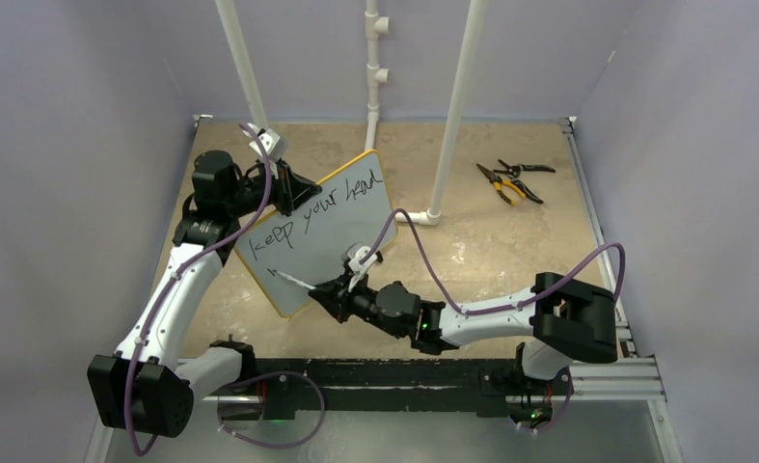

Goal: Write a sentence on the whiteboard

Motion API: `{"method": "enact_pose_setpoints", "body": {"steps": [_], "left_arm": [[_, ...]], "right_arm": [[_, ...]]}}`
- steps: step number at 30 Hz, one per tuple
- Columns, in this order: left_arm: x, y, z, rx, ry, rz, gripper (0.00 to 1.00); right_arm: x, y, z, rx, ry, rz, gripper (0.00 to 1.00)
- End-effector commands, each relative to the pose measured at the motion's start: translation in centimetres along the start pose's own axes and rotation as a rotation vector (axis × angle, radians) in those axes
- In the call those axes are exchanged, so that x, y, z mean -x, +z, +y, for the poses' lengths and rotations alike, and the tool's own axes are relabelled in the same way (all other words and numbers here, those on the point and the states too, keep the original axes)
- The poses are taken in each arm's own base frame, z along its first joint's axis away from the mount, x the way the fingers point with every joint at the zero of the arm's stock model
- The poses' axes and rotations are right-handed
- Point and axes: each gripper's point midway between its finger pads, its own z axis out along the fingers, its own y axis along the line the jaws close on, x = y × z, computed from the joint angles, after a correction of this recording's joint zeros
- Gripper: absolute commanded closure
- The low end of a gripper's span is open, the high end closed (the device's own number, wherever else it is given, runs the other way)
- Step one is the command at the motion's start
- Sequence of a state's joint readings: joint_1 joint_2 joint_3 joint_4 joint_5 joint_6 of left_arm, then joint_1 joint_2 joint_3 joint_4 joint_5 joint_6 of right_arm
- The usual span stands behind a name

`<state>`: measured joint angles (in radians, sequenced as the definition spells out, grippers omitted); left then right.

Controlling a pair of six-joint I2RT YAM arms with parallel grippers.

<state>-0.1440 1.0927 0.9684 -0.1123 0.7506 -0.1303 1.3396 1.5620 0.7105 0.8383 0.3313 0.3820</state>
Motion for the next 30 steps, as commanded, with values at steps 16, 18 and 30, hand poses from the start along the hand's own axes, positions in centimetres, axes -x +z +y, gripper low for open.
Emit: {"method": "enact_pose_setpoints", "body": {"steps": [16,18,30], "left_arm": [[-0.1,0.2,-0.6,-0.041,-0.001,-0.001,1.0],[-0.1,0.2,-0.7,-0.041,0.0,-0.001,1.0],[-0.1,0.2,-0.6,-0.041,-0.002,0.0,1.0]], "right_arm": [[1.1,-1.3,-1.6,-0.065,0.018,-0.034,1.0],[2.2,-1.6,-1.0,-0.035,0.013,-0.065,1.0],[3.9,-0.8,-0.3,-0.029,-0.01,-0.096,1.0]]}}
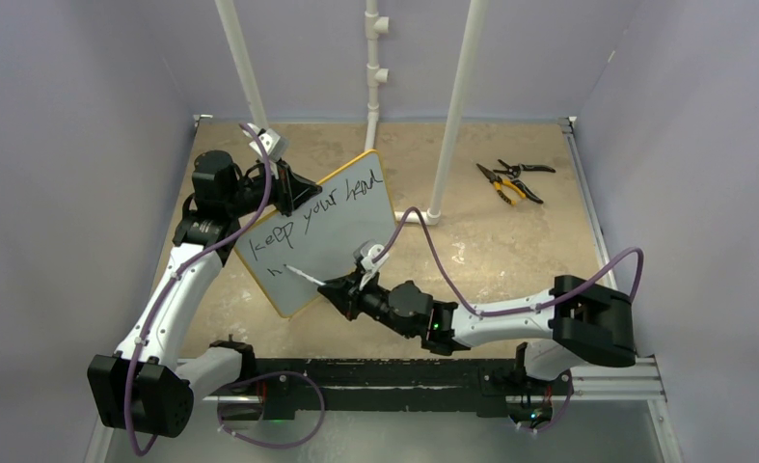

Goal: Write a sentence on the whiteboard

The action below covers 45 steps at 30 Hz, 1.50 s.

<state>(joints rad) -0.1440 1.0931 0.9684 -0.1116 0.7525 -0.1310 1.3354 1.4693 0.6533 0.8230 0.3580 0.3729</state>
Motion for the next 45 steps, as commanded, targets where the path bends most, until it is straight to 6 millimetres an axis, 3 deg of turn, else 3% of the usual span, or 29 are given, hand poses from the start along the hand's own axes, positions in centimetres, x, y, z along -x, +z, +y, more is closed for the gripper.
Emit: {"method": "enact_pose_setpoints", "body": {"steps": [1,16,33,39,45], "left_arm": [[-0.1,0.2,-0.6,-0.039,-0.001,0.0,1.0],[-0.1,0.2,-0.6,-0.043,0.0,-0.001,1.0],[0.0,0.2,-0.7,-0.044,0.001,-0.004,1.0],[0.0,0.2,-0.7,-0.044,0.002,-0.004,1.0],[0.0,0.2,-0.6,-0.041,0.002,-0.005,1.0]], "right_arm": [[2.5,1.1,0.5,-0.005,-0.007,-0.069,1.0],[1.7,2.3,0.0,-0.013,-0.018,-0.037,1.0],[-1.9,0.4,-2.0,-0.072,0.036,0.053,1.0],[-0.9,0.5,-1.7,-0.067,0.029,0.031,1.0],[2.3,0.3,-0.7,-0.028,0.012,-0.051,1.0]]}}
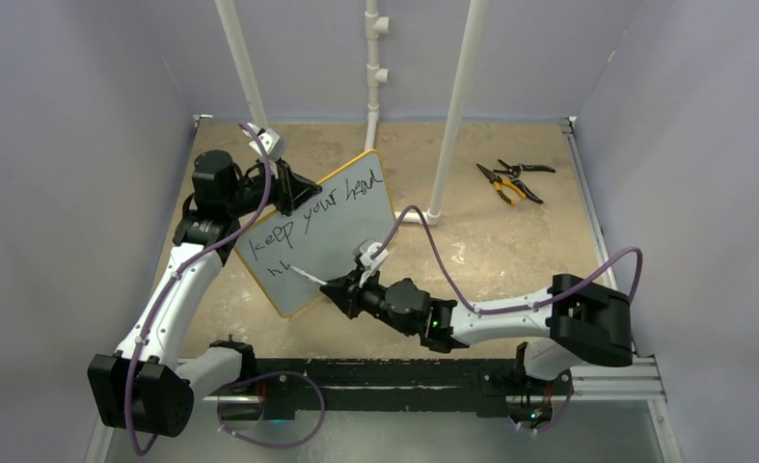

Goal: Write a sentence on the whiteboard

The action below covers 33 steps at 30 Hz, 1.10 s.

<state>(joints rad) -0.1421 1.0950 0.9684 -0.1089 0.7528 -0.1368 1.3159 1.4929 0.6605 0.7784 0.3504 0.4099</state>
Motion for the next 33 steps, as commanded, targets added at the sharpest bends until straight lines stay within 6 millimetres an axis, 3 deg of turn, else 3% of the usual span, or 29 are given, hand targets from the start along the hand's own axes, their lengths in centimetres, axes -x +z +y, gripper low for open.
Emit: {"method": "enact_pose_setpoints", "body": {"steps": [1,6,14,33], "left_arm": [[0.0,0.2,-0.7,-0.042,0.007,-0.004,1.0],[0.0,0.2,-0.7,-0.043,0.007,-0.003,1.0],[-0.1,0.2,-0.7,-0.044,0.005,0.0,1.0],[-0.1,0.3,-0.6,-0.045,0.003,0.0,1.0]], "right_arm": [[4.1,-0.1,0.7,0.006,-0.01,-0.105,1.0],[5.5,0.6,1.7,0.022,-0.021,-0.121,1.0],[5.9,1.3,2.3,0.039,-0.033,-0.133,1.0],[4.9,1.7,2.3,0.046,-0.047,-0.111,1.0]]}}
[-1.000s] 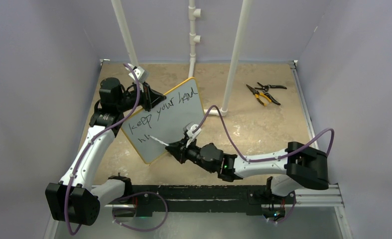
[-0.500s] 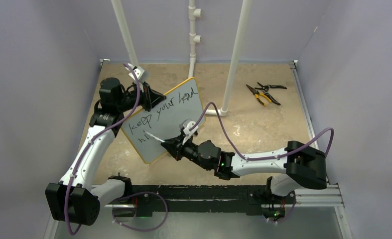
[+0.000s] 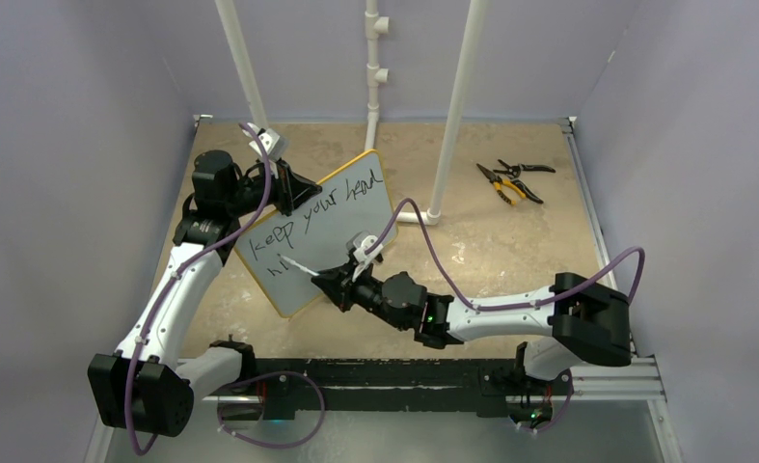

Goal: Write a sentence on the whiteboard

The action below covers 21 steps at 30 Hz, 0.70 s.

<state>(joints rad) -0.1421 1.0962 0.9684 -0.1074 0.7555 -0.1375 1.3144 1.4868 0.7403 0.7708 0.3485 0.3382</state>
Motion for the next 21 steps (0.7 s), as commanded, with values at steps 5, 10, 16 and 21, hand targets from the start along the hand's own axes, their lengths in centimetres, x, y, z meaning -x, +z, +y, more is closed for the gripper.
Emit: {"method": "enact_pose_setpoints", "body": {"steps": [5,10,16,21], "left_arm": [[-0.13,0.29,-0.57,-0.041,0.002,0.001,1.0],[-0.08,0.26,-0.6,-0.041,0.003,0.0,1.0],[-0.06,0.24,-0.62,-0.041,0.004,-0.001,1.0],[-0.07,0.21,-0.63,-0.04,0.005,-0.001,1.0]], "right_arm": [[1.24,0.88,0.53,0.008,0.006,-0.034,1.0],[1.33,0.82,0.43,0.0,0.014,-0.034,1.0],[1.43,0.79,0.38,-0.003,0.017,-0.038,1.0],[1.52,0.78,0.4,-0.002,0.016,-0.04,1.0]]}}
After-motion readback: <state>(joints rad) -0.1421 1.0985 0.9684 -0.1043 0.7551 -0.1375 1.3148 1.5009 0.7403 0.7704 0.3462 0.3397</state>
